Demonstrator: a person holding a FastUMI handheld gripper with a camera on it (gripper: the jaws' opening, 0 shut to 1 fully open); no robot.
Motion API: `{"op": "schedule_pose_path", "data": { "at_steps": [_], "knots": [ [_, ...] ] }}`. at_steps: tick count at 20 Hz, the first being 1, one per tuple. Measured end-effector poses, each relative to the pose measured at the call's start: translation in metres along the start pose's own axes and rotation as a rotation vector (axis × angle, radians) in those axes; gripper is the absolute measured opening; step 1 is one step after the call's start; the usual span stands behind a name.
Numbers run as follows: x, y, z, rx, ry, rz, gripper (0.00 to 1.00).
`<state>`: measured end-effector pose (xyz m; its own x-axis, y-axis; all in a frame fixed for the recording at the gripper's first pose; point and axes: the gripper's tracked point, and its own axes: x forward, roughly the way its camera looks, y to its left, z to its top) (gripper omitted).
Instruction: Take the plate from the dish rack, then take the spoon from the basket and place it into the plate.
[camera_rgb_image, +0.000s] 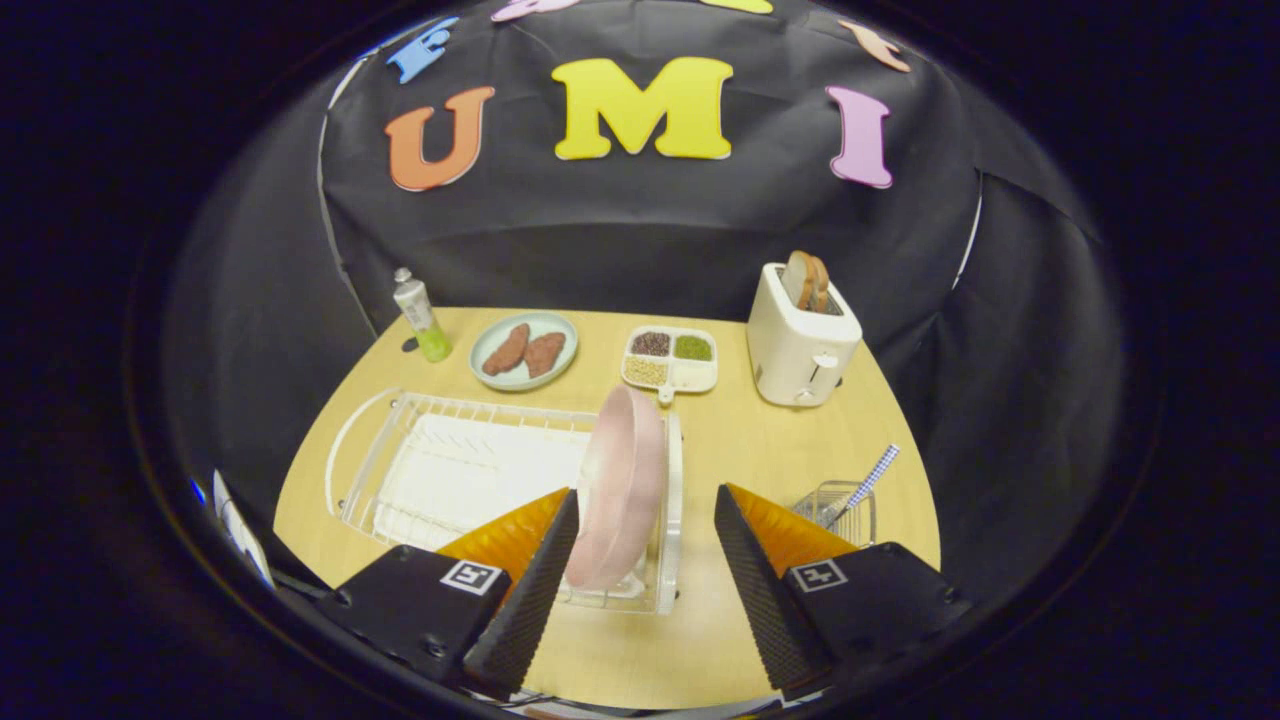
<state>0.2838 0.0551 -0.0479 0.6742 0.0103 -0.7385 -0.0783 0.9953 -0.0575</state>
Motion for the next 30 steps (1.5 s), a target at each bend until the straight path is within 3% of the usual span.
{"op": "schedule_pose_path", "data": {
  "at_steps": [2,5,9,13,16,20,25,30],
  "knots": [
    [0.017,-0.002,0.011,0.044,0.066,-0.020,0.85],
    [0.031,-0.004,0.020,0.044,0.142,-0.084,0.66],
    [0.038,0.010,0.027,0.001,0.170,-0.185,0.47],
    [0.048,0.022,0.018,-0.025,0.222,-0.223,0.40],
    [0.047,0.019,0.019,-0.045,0.202,-0.294,0.23],
    [0.031,0.025,0.027,-0.064,0.142,-0.362,0.16],
    [-0.003,0.014,0.047,-0.094,0.009,-0.498,0.17],
    [-0.054,0.008,0.050,-0.082,-0.071,-0.457,0.16]
  ]
}}
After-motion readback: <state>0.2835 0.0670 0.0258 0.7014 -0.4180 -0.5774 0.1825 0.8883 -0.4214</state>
